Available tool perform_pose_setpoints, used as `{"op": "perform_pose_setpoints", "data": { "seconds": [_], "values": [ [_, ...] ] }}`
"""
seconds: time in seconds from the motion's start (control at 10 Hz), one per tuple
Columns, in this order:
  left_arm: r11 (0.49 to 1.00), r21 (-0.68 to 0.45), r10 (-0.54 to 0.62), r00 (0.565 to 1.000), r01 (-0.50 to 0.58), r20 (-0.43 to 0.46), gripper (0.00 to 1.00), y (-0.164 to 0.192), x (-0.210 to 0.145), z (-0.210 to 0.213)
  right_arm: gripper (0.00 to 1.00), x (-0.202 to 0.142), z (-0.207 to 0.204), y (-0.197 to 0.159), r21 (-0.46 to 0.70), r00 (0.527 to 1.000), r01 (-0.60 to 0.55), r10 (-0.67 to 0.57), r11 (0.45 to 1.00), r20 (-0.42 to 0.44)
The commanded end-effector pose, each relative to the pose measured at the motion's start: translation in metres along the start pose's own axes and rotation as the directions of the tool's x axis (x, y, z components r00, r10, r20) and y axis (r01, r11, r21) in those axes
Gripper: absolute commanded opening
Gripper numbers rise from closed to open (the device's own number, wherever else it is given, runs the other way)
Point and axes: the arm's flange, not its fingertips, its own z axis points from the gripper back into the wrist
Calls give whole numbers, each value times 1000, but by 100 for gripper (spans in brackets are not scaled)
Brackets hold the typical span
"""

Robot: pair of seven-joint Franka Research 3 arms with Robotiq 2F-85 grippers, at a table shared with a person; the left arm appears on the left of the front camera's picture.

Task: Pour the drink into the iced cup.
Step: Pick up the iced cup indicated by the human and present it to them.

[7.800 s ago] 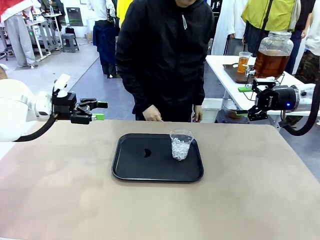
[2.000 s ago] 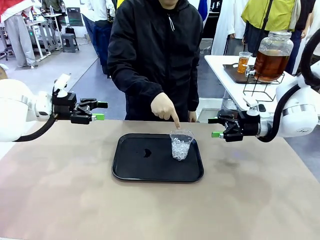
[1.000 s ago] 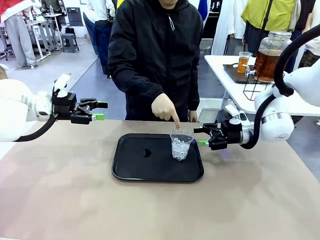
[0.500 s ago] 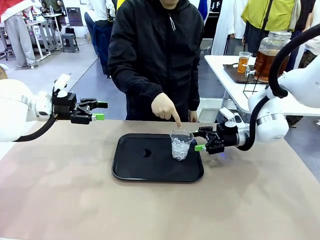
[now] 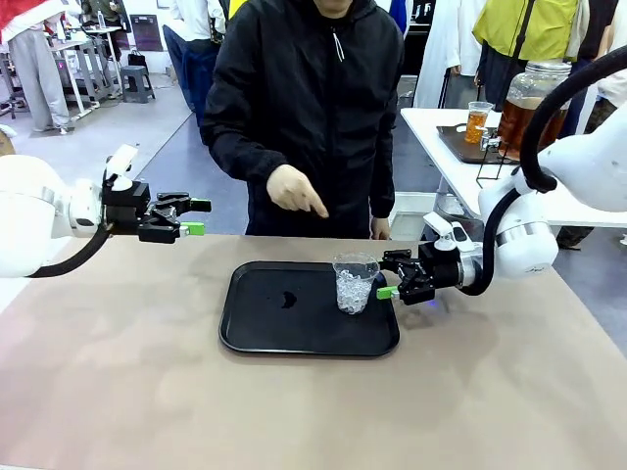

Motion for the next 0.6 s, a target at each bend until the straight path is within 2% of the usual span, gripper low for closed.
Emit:
{"op": "perform_pose_setpoints", "data": {
  "seconds": [0.0, 0.5],
  "values": [
    [1000, 4, -2, 1000, 2, 6, 100, -1, 2, -2, 100, 2, -10, -9, 17, 1000, -6, 7, 1000, -23],
    [1000, 4, -2, 1000, 2, 6, 100, -1, 2, -2, 100, 1, -22, -10, 50, 999, -3, 5, 999, -37]
  ]
}}
